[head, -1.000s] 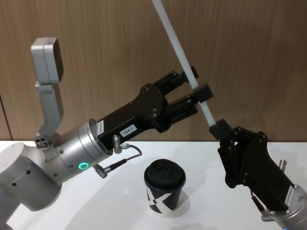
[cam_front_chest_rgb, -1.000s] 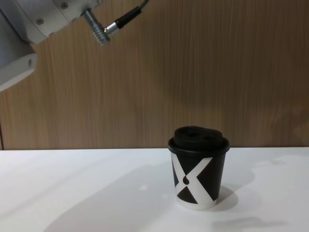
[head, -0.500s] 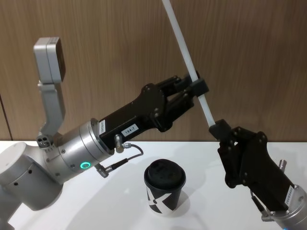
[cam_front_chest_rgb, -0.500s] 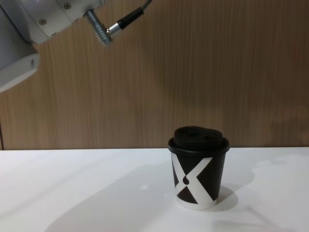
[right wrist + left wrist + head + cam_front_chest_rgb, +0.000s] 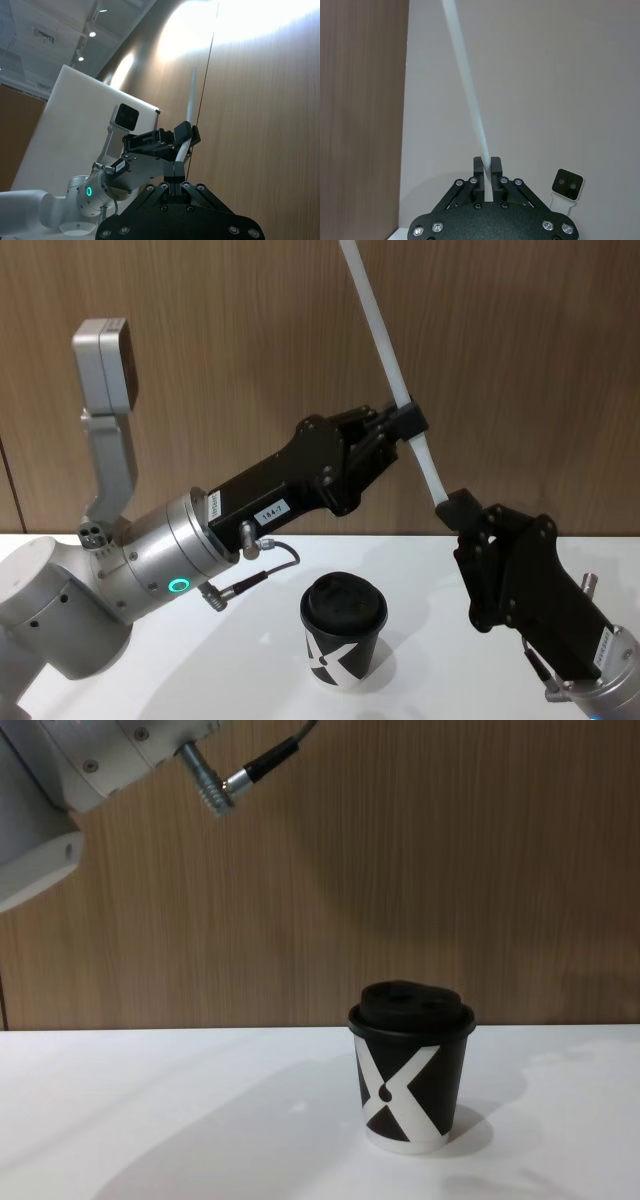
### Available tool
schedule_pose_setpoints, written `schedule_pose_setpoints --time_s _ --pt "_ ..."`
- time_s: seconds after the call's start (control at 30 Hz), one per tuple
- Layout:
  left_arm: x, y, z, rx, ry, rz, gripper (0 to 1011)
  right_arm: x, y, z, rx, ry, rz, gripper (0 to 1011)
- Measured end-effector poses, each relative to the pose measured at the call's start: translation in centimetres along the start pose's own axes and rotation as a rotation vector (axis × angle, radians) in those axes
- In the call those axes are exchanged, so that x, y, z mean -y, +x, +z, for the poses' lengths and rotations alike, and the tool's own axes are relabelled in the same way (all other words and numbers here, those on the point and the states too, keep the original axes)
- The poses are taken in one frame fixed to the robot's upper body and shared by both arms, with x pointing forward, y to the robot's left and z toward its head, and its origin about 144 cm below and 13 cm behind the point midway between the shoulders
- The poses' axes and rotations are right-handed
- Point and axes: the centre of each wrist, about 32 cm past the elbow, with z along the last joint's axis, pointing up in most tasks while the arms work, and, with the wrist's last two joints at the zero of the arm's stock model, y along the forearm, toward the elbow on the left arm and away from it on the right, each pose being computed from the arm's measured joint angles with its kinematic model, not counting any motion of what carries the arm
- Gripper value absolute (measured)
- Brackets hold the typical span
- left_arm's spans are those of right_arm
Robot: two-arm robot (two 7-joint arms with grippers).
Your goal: Pick up the straw with one hand, pass it to the other hand, and insert it into the cup.
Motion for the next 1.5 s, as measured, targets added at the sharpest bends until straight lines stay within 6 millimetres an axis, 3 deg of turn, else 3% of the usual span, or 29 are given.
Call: schedule_pose_setpoints --time_s 0.57,0.73,1.5 --pt "0.0 0.01 0.01 0.001 0.001 0.001 1 0.0 0.0 0.0 0.0 0.0 0.0 4" --pt "-0.01 0.03 0.04 0.001 -0.001 0.003 1 0.0 0.0 0.0 0.0 0.0 0.0 77" --pt "-0.07 -0.03 0.03 0.008 0.009 0.011 0 0.0 0.0 0.0 0.0 0.0 0.0 786"
